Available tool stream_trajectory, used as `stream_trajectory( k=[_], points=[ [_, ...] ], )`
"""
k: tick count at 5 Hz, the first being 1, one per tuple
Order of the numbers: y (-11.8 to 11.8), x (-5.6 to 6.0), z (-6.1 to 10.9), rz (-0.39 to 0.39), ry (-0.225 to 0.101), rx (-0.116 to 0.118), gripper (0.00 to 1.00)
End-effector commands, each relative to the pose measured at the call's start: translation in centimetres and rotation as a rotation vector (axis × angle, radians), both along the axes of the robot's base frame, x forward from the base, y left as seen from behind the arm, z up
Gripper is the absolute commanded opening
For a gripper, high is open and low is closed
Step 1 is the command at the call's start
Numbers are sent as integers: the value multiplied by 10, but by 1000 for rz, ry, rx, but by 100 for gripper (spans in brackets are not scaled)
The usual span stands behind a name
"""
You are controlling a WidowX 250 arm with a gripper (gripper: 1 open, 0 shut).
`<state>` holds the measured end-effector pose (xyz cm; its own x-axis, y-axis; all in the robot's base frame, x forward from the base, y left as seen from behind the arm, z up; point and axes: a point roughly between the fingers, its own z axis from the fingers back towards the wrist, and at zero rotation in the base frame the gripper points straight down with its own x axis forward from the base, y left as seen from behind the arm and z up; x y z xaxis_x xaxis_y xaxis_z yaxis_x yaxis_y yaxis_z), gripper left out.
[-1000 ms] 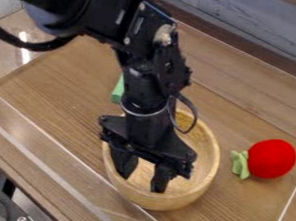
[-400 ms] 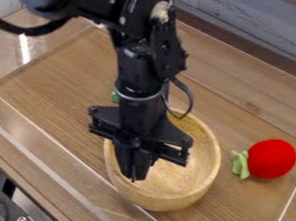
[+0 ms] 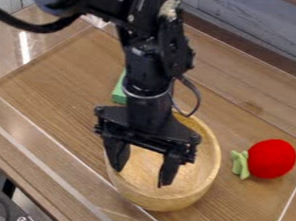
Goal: Put the green block in the brown bowl
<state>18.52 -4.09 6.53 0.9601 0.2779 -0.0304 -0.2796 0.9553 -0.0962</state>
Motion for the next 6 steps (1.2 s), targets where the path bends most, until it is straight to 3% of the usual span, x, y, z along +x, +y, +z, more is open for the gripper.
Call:
stream_trajectory(
  k=[1, 2, 3, 4, 6],
  points=[
    [3, 21, 2, 55, -30, -4, 0],
    [8, 34, -3, 105, -26, -2, 0],
    [1, 32, 1, 150, -16, 4, 100],
    [7, 37, 10, 169, -25, 3, 100],
    [-2, 40, 54, 83, -58, -8, 100]
  ],
)
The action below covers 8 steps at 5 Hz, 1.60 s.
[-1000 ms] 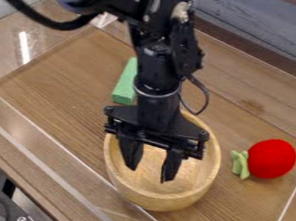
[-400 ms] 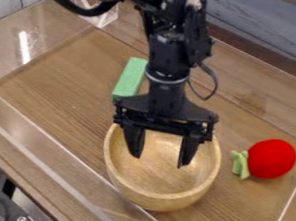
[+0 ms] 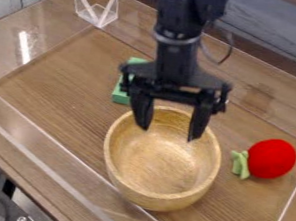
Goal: Put the green block in the brown bowl
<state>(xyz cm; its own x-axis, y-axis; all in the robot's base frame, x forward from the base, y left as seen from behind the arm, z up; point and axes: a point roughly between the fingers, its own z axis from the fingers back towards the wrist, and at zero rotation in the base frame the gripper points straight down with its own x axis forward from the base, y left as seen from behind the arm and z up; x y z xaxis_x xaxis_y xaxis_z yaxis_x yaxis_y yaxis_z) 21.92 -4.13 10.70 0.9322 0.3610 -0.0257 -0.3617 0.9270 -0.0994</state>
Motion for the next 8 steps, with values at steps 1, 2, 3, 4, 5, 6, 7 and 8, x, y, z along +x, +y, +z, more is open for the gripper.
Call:
stream_trajectory(
  k=[1, 2, 3, 4, 5, 6, 7, 8],
  points=[
    [1, 8, 14, -1, -67, -7, 0],
    [1, 8, 19, -2, -75, -6, 100],
    [2, 0, 15, -28, -81, -2, 100],
    [6, -8, 7, -41, -81, 2, 100],
    [10, -17, -1, -56, -79, 10, 100],
    [14, -3, -8, -44, -76, 17, 100],
    [17, 11, -15, -34, -71, 23, 100],
    [15, 20, -7, -58, -67, 28, 100]
  ],
)
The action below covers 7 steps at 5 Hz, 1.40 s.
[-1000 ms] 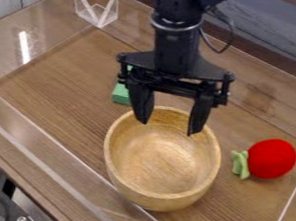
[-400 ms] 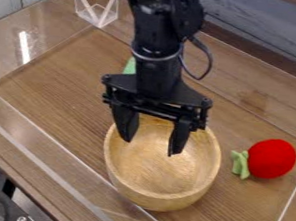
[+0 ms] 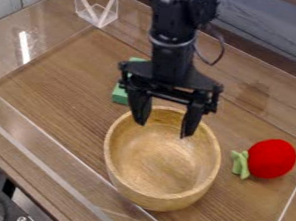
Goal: Put the green block in the brown bowl
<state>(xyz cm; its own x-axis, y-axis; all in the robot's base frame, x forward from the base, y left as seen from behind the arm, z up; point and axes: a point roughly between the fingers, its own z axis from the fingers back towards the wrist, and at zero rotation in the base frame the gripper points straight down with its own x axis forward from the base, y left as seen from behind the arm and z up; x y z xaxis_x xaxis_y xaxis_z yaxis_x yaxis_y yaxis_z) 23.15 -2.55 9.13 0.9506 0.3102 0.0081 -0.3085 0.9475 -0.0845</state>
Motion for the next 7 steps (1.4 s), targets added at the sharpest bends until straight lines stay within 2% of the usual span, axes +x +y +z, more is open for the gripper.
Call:
stream_trajectory(
  k=[1, 3, 5, 6, 7],
  points=[
    [-3, 17, 16, -30, -42, 4, 100],
    [-8, 23, -7, -38, -45, 4, 100],
    [-30, 22, -14, -82, -47, 3, 100],
    [-31, 22, -13, -5, -46, 8, 0],
    [-32, 21, -7, 64, -41, 12, 100]
  ],
)
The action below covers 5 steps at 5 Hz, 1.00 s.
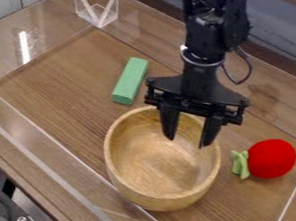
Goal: Put the green block in the brown bowl
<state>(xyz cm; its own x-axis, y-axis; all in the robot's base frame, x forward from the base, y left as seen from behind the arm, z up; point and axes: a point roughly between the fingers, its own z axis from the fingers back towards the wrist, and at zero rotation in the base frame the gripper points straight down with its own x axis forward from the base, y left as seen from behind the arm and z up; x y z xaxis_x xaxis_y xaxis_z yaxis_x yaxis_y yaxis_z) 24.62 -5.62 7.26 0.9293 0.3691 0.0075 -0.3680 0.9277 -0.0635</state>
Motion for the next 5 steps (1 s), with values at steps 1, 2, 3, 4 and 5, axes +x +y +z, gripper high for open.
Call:
stream_trajectory(
  k=[1, 2, 3, 4, 5],
  points=[
    [6, 7, 17, -26, -45, -4, 100],
    [13, 9, 19, -46, -42, -2, 0],
    [21, 9, 20, -23, -43, -6, 100],
    [33, 10, 23, 8, -55, -10, 100],
    [53, 13, 14, 34, -82, -4, 0]
  ],
)
